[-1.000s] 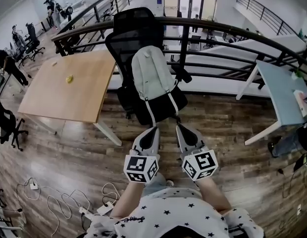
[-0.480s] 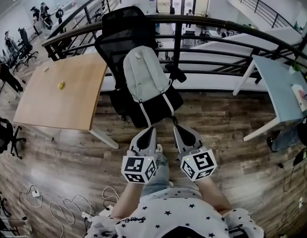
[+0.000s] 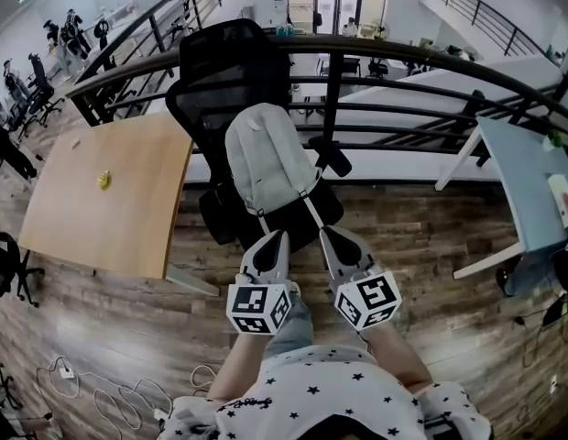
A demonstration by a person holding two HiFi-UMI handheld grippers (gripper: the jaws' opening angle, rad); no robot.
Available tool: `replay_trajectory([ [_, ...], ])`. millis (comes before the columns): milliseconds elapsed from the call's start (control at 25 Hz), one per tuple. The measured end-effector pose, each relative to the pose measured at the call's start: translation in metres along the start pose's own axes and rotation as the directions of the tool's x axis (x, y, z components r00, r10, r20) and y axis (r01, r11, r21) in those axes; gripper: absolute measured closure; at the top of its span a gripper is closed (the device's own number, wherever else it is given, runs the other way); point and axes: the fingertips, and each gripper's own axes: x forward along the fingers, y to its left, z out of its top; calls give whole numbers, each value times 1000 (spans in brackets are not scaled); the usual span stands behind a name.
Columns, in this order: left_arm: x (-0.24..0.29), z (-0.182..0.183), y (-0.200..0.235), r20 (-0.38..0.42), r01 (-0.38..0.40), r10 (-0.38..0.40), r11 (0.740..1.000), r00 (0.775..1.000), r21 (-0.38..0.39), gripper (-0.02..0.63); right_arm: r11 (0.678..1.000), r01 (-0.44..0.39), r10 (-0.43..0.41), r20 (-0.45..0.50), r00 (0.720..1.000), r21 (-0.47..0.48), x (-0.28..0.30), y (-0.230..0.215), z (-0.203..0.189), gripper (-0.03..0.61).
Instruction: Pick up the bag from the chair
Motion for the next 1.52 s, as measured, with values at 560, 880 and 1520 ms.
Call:
replay_trajectory([
  [560, 142, 57, 127, 14, -43, 43, 999, 999, -4, 603, 998, -36, 37, 9, 999, -47, 192, -59, 44, 584],
  [880, 198, 60, 187, -13, -77, 77, 997, 997, -4, 603, 998, -39, 38, -23, 999, -54, 268, -86, 28, 584],
  [1520, 291, 27, 246, -39, -192, 191, 981, 981, -37, 603, 984, -172, 166, -131, 977, -40, 375, -154, -18, 583],
])
